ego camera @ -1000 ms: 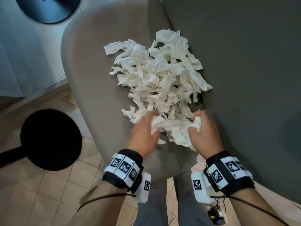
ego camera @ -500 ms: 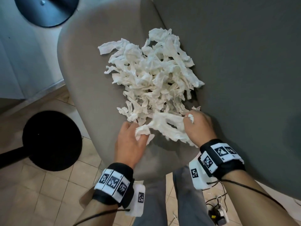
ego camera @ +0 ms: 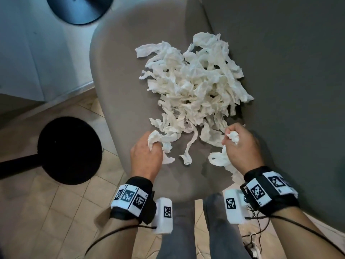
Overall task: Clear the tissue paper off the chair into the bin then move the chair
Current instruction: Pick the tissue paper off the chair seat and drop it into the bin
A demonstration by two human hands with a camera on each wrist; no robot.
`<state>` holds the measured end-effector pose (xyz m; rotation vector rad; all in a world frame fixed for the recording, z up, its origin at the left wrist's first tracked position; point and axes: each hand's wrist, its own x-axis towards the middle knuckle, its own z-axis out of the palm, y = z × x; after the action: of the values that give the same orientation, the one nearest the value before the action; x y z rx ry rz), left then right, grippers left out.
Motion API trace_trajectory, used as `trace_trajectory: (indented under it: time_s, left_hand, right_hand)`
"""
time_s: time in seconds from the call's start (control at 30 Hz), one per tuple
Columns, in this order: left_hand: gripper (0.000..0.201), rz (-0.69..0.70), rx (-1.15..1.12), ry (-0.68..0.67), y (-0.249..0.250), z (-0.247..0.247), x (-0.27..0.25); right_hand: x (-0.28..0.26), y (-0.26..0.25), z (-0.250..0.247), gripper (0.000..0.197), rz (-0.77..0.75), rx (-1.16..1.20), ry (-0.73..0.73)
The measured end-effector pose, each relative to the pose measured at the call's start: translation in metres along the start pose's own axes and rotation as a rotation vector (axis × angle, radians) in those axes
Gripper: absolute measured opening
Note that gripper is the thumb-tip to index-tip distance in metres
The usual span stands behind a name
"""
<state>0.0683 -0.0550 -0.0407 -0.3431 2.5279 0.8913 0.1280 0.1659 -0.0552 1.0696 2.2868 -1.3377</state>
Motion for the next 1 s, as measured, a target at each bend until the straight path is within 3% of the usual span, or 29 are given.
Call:
trace_trajectory:
  time_s: [0.13,0.27,0.33,0.47,0.63,0.7,0.87,1.0]
  left_hand:
    - [0.019,-0.051,-0.121,-0.027,-0.006,-0.005,-0.016]
    - [0.061,-0.099,-0.383,-0.163,-0.018,-0.015,-0.033]
    - [0.066,-0.149,-0.486,-0.139,-0.020,-0.018,-0.042]
    - [0.040,-0.304,-0.632,0.000,-0.019,-0.025,-0.054]
    - [0.009,-0.343,-0.766,-0.028,-0.026,-0.024,-0.075]
    - [0.011,-0.342,-0.729,0.013,-0.030,-0.018,-0.085]
    - [0.026,-0.410,-0.810,0.143,-0.031,-0.007,-0.120]
    - [0.023,-0.487,-0.935,0.174,-0.031,-0.002,-0.151]
  right_hand:
    - [-0.008,-0.009,0.002,0.004,0.014,0.139,-0.011]
    - [-0.018,-0.015,0.000,0.021,-0.012,0.204,-0.122]
    - [-0.022,-0.015,0.001,0.029,-0.003,0.223,-0.161]
    - [-0.025,-0.021,0.001,0.031,-0.009,0.260,-0.221]
    - [-0.022,-0.033,0.001,0.011,-0.115,0.243,-0.210]
    - [-0.023,-0.041,0.002,0.005,-0.152,0.274,-0.237]
    - [-0.030,-0.059,-0.001,0.029,-0.164,0.364,-0.467]
    - [-0.041,-0.057,0.002,0.053,-0.149,0.300,-0.711]
